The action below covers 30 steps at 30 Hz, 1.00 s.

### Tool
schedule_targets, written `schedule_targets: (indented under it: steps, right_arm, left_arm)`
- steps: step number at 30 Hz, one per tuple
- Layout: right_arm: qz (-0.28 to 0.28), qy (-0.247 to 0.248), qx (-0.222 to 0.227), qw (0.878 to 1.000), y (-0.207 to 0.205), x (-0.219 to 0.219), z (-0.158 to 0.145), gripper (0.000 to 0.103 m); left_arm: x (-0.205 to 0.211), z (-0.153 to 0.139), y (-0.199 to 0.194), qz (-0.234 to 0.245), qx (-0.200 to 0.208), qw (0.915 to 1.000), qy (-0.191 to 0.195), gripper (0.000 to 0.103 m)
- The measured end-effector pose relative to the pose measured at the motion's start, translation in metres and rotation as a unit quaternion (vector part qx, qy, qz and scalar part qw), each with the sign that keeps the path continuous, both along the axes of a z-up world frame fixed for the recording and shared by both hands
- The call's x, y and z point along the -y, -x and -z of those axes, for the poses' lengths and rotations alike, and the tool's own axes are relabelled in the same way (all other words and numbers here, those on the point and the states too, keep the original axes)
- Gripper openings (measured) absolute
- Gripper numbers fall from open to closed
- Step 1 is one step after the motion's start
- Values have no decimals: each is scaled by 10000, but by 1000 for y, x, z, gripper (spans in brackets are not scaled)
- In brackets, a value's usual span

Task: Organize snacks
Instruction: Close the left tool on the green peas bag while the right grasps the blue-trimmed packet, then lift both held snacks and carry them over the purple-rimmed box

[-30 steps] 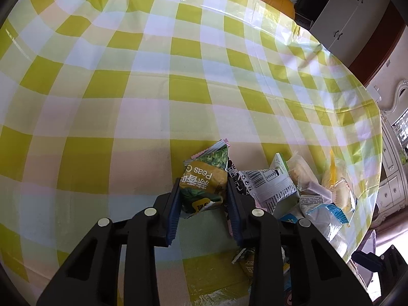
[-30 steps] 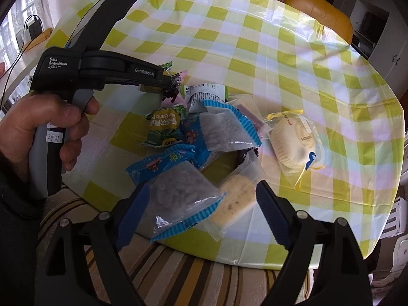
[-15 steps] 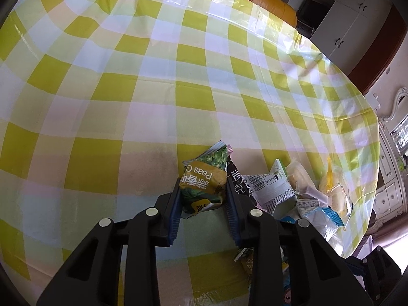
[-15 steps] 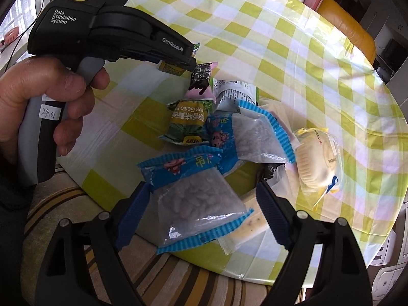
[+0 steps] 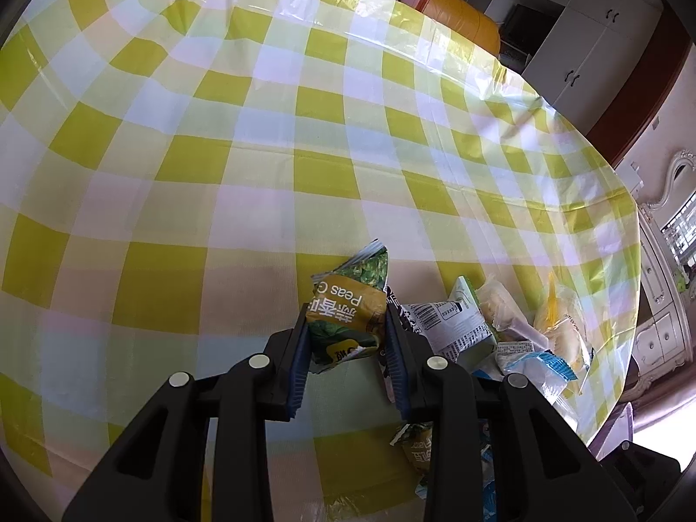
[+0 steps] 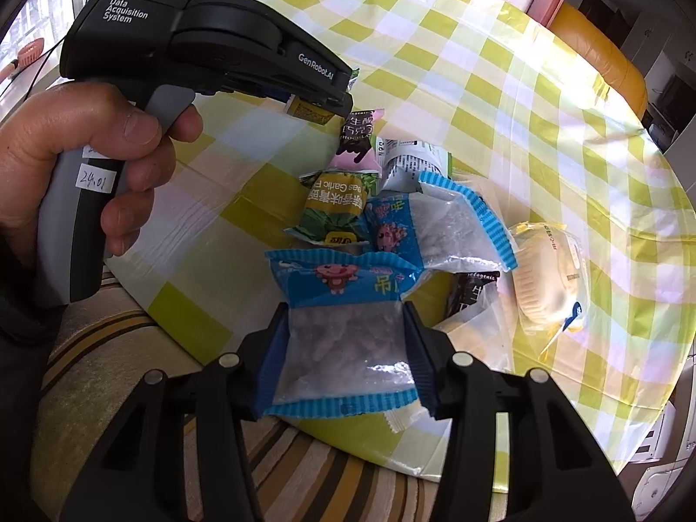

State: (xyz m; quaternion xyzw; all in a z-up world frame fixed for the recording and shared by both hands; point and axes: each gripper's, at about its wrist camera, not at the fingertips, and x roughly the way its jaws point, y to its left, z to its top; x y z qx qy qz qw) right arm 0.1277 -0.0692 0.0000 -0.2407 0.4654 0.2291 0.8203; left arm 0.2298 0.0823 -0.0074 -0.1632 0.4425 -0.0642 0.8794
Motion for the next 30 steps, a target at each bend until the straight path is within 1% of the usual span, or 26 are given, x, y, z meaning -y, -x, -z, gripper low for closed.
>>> schedule_targets:
  steps: [8, 14, 19, 23, 30]
  right_arm:
    - [384, -438, 167, 9982, 2, 23, -22, 49]
    - [836, -703, 249, 9937, -2, 50, -36, 49]
    - [1193, -759, 322, 9894, -4, 77, -42, 49]
    - [1432, -740, 387, 9862, -6, 99, -44, 49]
    - [1906, -712, 467, 9780, -1, 145, -46, 49]
  left_arm:
    - [1, -9, 4, -2, 205, 9998, 66, 31]
    - [7, -19, 8, 27, 346, 9993, 127, 31]
    - [16, -30, 11, 102, 498, 9986, 145, 31]
    - [30, -38, 12, 233, 557, 9981, 125, 31]
    - [78, -53, 16, 767, 659, 9949, 58, 31]
